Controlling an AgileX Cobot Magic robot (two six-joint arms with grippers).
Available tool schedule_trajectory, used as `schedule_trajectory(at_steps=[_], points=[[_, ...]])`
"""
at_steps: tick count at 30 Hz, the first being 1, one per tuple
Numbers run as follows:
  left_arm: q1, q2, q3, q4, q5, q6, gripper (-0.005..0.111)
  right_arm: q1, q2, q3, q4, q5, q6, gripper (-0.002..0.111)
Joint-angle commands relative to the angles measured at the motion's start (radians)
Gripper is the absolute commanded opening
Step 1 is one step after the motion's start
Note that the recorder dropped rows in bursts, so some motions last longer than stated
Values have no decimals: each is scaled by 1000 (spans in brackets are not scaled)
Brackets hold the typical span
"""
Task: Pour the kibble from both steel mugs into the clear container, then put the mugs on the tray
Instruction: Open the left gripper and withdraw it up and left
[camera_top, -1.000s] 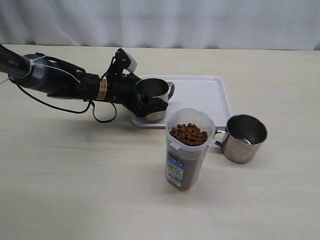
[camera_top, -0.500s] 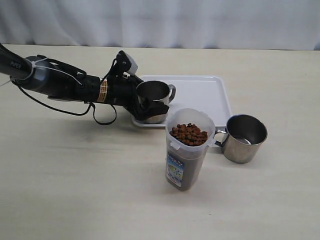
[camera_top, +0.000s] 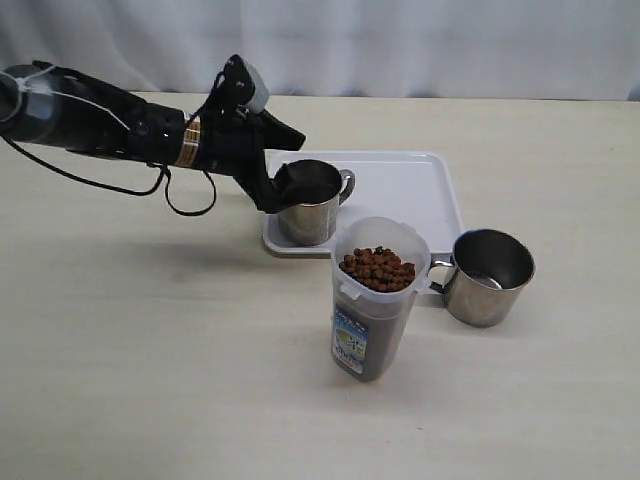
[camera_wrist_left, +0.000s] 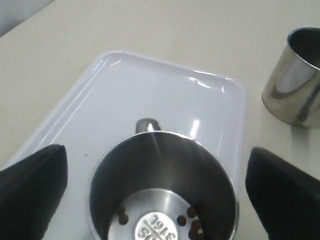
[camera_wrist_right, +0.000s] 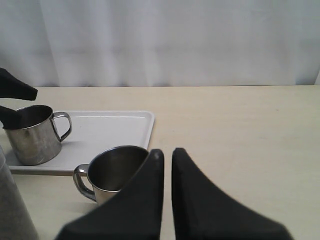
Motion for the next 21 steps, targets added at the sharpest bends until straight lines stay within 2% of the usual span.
schedule_trajectory(at_steps=[1, 4, 8, 9, 10, 13, 17, 19, 21], points=[[51, -109, -6, 173, 41, -211, 85, 3, -3, 5, 1, -5, 1, 4], [89, -195, 7, 205, 79, -404, 66, 3, -3, 5, 1, -5, 1, 4], [150, -318, 37, 205, 58, -600, 23, 3, -3, 5, 1, -5, 1, 4], [168, -360, 56, 205, 48, -610, 9, 3, -3, 5, 1, -5, 1, 4], [180, -387, 72, 205, 41, -610, 1, 3, -3, 5, 1, -5, 1, 4], [199, -498, 167, 205, 77, -584, 0, 3, -3, 5, 1, -5, 1, 4], [190, -700, 351, 205, 347, -545, 0, 3, -3, 5, 1, -5, 1, 4], [185, -854, 482, 179, 536, -545, 0, 3, -3, 5, 1, -5, 1, 4], [185, -966, 563, 146, 607, -542, 0, 3, -3, 5, 1, -5, 1, 4]])
